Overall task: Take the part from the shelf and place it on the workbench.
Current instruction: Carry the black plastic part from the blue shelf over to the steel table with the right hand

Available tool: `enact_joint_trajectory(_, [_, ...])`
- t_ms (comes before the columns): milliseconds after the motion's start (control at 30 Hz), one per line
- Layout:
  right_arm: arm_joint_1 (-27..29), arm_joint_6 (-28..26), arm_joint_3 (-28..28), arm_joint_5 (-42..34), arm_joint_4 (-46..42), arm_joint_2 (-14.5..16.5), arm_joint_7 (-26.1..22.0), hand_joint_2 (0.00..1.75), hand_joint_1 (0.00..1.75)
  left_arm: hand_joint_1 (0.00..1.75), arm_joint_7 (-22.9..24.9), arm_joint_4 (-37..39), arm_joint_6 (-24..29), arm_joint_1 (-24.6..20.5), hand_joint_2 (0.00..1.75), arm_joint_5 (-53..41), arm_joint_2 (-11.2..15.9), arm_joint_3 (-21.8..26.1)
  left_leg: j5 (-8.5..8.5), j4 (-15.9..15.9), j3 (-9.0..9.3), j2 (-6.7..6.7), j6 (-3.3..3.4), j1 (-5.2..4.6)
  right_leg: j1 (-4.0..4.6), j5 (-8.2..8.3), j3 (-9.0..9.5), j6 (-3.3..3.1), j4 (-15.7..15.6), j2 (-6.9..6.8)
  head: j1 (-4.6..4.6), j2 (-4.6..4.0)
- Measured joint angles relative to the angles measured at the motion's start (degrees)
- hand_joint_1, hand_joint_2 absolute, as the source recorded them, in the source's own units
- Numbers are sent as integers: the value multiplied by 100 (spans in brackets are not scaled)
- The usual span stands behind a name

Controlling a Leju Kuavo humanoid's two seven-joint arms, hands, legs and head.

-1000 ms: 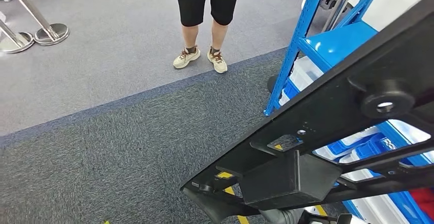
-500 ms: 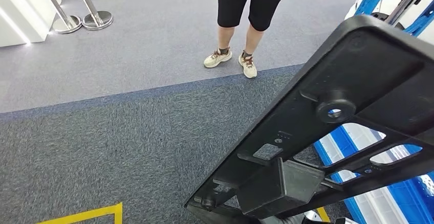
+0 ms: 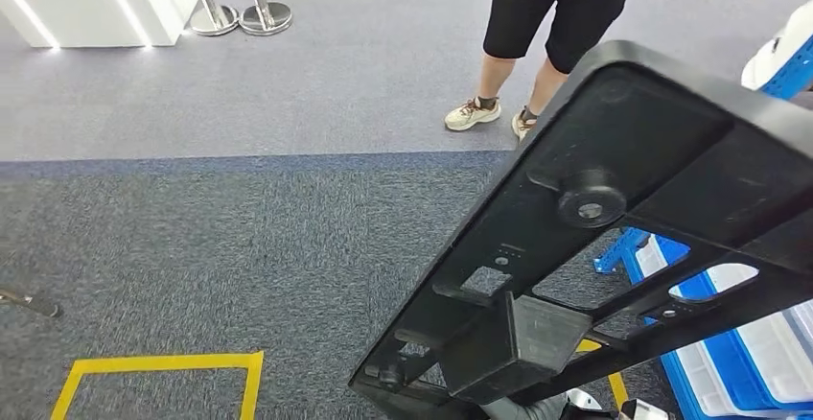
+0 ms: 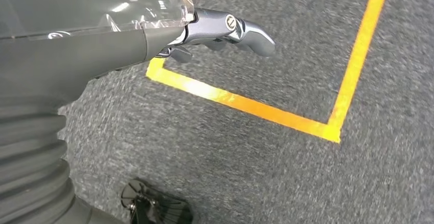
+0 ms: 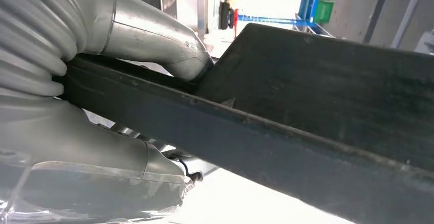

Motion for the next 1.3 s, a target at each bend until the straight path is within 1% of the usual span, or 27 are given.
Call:
enact_joint_trajectory(67, [15,-3,0,21,-4,0,-3,175,175,0,12,1,-11,28,175,-24,-2,3,14,-4,-43,-84,-79,26,11,19,11,-59,-35,-127,-1,0])
enact_joint_trajectory(100, [21,-2,-1,34,-7,0,-12,175,175,0,14,2,-17,44,175,-36,-2,5,-12,37,-66,-12,-106,24,7,33,28,-101,-64,-194,-1,0])
enact_joint_trajectory(167, [66,3,-2,55,-13,0,-54,175,175,0,8,1,-34,42,175,-47,-2,7,-252,440,-251,316,-142,18,6,47,63,-174,-114,-359,-1,0])
enact_joint_trajectory(200, [101,9,-2,61,-15,-1,-77,175,175,0,2,0,-42,32,175,-54,-2,7,-443,806,-424,489,-160,14,23,39,72,-194,-120,-445,-1,0])
enact_joint_trajectory(267, [161,23,-2,67,-14,-2,-101,175,175,0,-7,0,-51,23,175,-68,-4,7,-726,1497,-753,630,-193,32,51,23,77,-213,-118,-617,-1,0])
enact_joint_trajectory(300, [176,28,-2,69,-13,-3,-103,175,175,0,-13,0,-53,33,175,-73,-5,8,-731,1618,-803,653,-202,40,61,14,80,-213,-117,-697,-1,0])
enact_joint_trajectory(333, [183,30,-2,68,-12,-4,-104,175,175,0,-19,0,-56,46,175,-75,-5,10,-622,1484,-720,675,-203,46,66,4,89,-207,-117,-771,-1,0])
enact_joint_trajectory(367, [186,31,-2,64,-12,-8,-105,175,175,0,-28,0,-59,56,175,-76,-4,16,-442,1142,-526,717,-197,48,69,-9,106,-197,-116,-845,-1,0])
enact_joint_trajectory(433, [187,29,-2,51,-13,-21,-105,175,175,0,-50,-1,-66,51,175,-81,-2,35,-174,326,-79,961,-130,19,86,-46,154,-157,-115,-981,0,0])
enact_joint_trajectory(467, [188,27,-2,46,-13,-29,-106,175,175,0,-58,-1,-68,44,175,-85,-2,44,-127,91,49,1052,-84,-2,96,-63,175,-127,-117,-1036,0,0])
enact_joint_trajectory(500, [192,25,-2,41,-14,-37,-107,175,175,0,-64,-1,-69,42,175,-89,-2,52,-132,-7,90,1102,-39,-24,103,-77,193,-96,-119,-1088,-1,0])
enact_joint_trajectory(567, [199,15,-2,38,-16,-49,-110,175,175,0,-69,-1,-75,57,175,-103,4,74,-120,-27,94,978,29,-31,96,-97,228,-29,-132,-1168,-1,0])
enact_joint_trajectory(600, [201,5,-2,38,-18,-60,-110,175,175,0,-71,0,-81,70,175,-117,7,85,-104,-60,113,913,56,-21,85,-127,242,3,-108,-1101,-1,0])
enact_joint_trajectory(667, [214,-25,-2,37,-27,-86,-116,175,175,0,-74,1,-93,70,175,-150,11,96,-63,-121,160,790,117,7,63,-357,118,45,224,-778,0,0])
enact_joint_trajectory(700, [227,-44,-2,37,-30,-104,-117,175,175,0,-75,1,-99,59,175,-167,9,96,-55,-129,156,726,134,3,55,-547,-46,48,573,-598,0,0])
enact_joint_trajectory(733, [241,-60,-2,36,-32,-119,-120,175,175,0,-75,1,-103,45,175,-180,6,96,-51,-127,147,656,149,0,53,-738,-260,46,986,-503,0,0])
enact_joint_trajectory(767, [250,-71,-2,36,-31,-136,-120,175,175,0,-75,2,-105,36,175,-191,1,96,-51,-122,141,580,153,-5,53,-854,-450,45,1332,-470,-1,0])
enact_joint_trajectory(800, [254,-77,-2,35,-30,-152,-119,175,175,0,-74,2,-107,36,175,-200,-4,96,-51,-114,138,497,154,-8,53,-860,-570,43,1520,-458,-1,0])
enact_joint_trajectory(833, [254,-76,-2,33,-29,-166,-119,175,175,0,-73,2,-107,40,175,-204,-8,96,-54,-104,140,414,151,-9,49,-736,-577,39,1465,-450,-1,0])
enact_joint_trajectory(867, [253,-75,-3,31,-29,-181,-119,175,175,0,-72,2,-107,42,175,-207,-11,96,-59,-92,147,329,143,-7,41,-517,-474,31,1186,-424,-1,0])
enact_joint_trajectory(933, [249,-74,-4,28,-28,-204,-119,175,175,0,-69,2,-107,38,175,-208,-16,96,-77,-47,140,170,109,-11,13,-105,-148,18,394,-202,0,0])
enact_joint_trajectory(1000, [244,-74,-4,26,-27,-217,-120,175,175,0,-68,2,-107,32,175,-210,-17,96,-80,-12,93,39,49,-11,5,16,8,2,-5,-15,0,0])
enact_joint_trajectory(1067, [240,-72,-4,23,-28,-225,-121,175,175,0,-67,2,-107,49,175,-211,-20,97,-60,-25,43,-83,-31,7,18,10,11,-47,-42,-82,-1,0])
enact_joint_trajectory(1100, [233,-72,-4,22,-28,-227,-121,175,175,0,-66,2,-107,63,175,-211,-22,97,-65,-11,27,-66,-61,15,19,24,22,-87,-68,-153,-1,0])
enact_joint_trajectory(1167, [225,-72,-4,20,-32,-230,-122,175,175,0,-66,2,-106,70,175,-211,-27,98,-236,251,-101,215,-105,7,14,47,53,-167,-127,-313,-1,0])
enact_joint_trajectory(1233, [231,-71,-4,15,-33,-231,-121,175,175,0,-66,2,-106,44,175,-211,-32,98,-614,946,-430,557,-137,7,41,39,65,-214,-143,-482,-1,0])
enact_joint_trajectory(1300, [237,-70,-4,11,-31,-232,-120,175,175,0,-66,2,-107,33,175,-211,-44,97,-847,1565,-720,647,-163,22,70,23,67,-227,-141,-657,-1,0])
